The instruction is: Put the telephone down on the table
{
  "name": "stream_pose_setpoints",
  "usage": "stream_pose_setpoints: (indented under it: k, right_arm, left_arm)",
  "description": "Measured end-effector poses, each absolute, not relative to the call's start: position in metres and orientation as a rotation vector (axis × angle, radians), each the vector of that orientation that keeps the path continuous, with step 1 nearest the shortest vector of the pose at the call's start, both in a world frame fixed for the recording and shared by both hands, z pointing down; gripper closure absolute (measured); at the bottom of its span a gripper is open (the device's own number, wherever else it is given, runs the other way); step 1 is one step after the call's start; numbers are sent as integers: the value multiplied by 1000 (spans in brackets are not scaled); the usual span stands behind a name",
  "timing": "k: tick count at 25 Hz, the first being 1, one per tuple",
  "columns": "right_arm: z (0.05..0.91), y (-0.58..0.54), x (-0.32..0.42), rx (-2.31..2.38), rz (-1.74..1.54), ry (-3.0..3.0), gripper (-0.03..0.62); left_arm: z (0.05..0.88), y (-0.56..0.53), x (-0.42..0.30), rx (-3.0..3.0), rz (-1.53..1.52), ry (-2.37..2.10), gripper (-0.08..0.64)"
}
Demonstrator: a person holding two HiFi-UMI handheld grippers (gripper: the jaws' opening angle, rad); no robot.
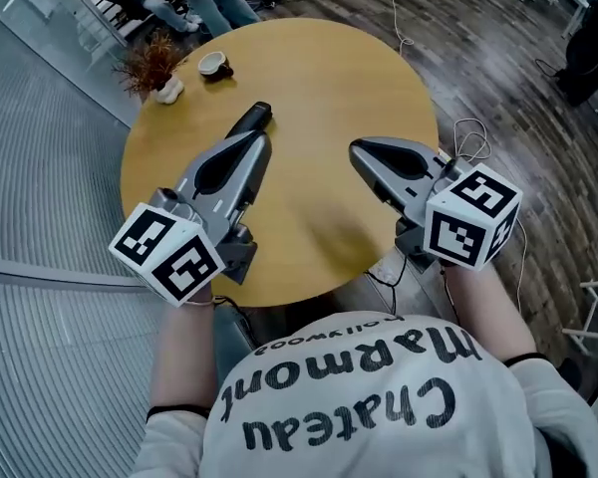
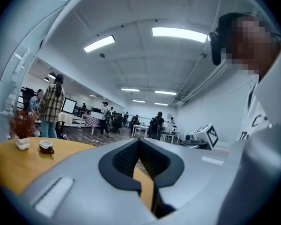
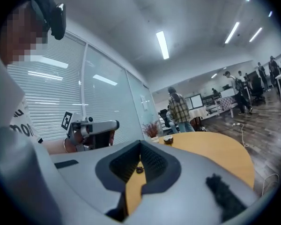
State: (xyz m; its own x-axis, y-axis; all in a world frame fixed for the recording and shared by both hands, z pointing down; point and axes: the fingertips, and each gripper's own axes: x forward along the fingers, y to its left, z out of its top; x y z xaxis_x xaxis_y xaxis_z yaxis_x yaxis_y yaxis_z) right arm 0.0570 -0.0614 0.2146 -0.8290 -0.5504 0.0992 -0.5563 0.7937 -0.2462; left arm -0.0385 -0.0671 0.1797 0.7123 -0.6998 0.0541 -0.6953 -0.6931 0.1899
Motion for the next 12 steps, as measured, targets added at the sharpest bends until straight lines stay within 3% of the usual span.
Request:
stream_pose_setpoints:
  k: [12]
  right_arm:
    - [183,40,83,582,186,-3054,577]
  left_arm:
    - [118,85,24,2681,-371,-1127,551]
